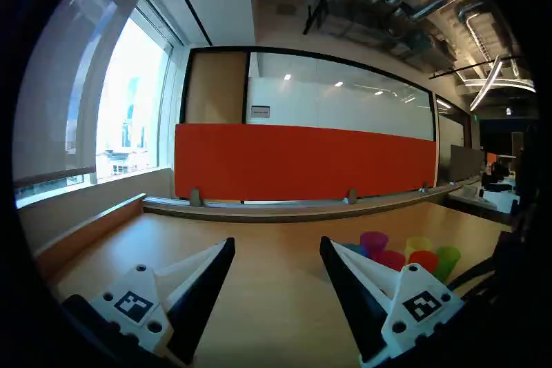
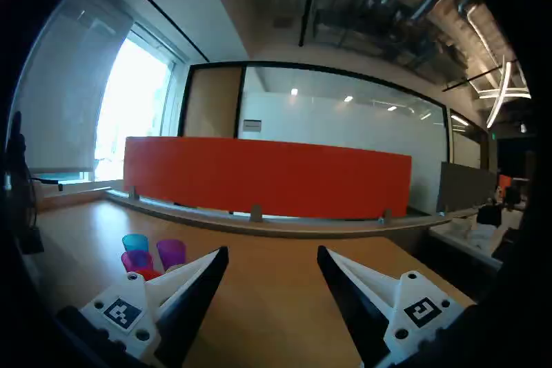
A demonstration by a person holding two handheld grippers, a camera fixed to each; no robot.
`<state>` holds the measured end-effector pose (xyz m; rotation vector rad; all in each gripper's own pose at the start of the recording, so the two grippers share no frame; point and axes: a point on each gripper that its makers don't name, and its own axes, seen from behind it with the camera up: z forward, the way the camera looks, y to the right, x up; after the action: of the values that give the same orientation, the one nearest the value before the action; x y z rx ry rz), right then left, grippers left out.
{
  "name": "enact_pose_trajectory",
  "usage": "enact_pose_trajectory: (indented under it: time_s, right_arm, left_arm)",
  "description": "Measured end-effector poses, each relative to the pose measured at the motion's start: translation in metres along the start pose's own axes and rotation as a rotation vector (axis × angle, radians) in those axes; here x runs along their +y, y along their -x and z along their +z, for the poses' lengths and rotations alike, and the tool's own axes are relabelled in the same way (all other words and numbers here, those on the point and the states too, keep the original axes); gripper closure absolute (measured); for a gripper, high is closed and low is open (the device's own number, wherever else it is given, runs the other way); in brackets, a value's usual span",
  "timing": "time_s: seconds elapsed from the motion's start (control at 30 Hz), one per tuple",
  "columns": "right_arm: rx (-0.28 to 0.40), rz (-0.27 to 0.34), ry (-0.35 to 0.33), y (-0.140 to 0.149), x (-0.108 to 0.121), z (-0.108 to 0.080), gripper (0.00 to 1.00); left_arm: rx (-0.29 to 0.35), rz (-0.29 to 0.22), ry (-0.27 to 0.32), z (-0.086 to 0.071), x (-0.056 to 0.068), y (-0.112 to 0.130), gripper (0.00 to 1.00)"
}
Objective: Pour water
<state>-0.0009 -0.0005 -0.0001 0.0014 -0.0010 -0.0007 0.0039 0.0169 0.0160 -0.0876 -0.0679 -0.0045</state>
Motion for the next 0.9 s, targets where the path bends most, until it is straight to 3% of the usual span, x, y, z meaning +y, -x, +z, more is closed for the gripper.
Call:
enact_pose_trajectory:
  time_s: [0.2, 0.47, 0.7, 0.9]
  right_arm:
    - [-0.045, -0.02, -0.064, 0.024, -0.015, 0.0, 0.0]
    - [-0.125, -0.03, -0.233, 0.035, -0.044, -0.004, 0.0]
    - [-0.202, -0.041, -0.361, 0.041, -0.063, -0.006, 0.0]
    - [-0.256, -0.062, -0.428, 0.047, -0.072, -0.006, 0.0]
  left_arm:
    - [-0.053, 0.063, 0.061, 0.009, 0.008, 0.004, 0.09]
    - [-0.116, 0.139, 0.164, 0.024, 0.023, 0.007, 0.09]
    - [-0.165, 0.16, 0.253, 0.036, 0.038, 0.015, 0.09]
    - [-0.214, 0.189, 0.294, 0.047, 0.042, 0.027, 0.09]
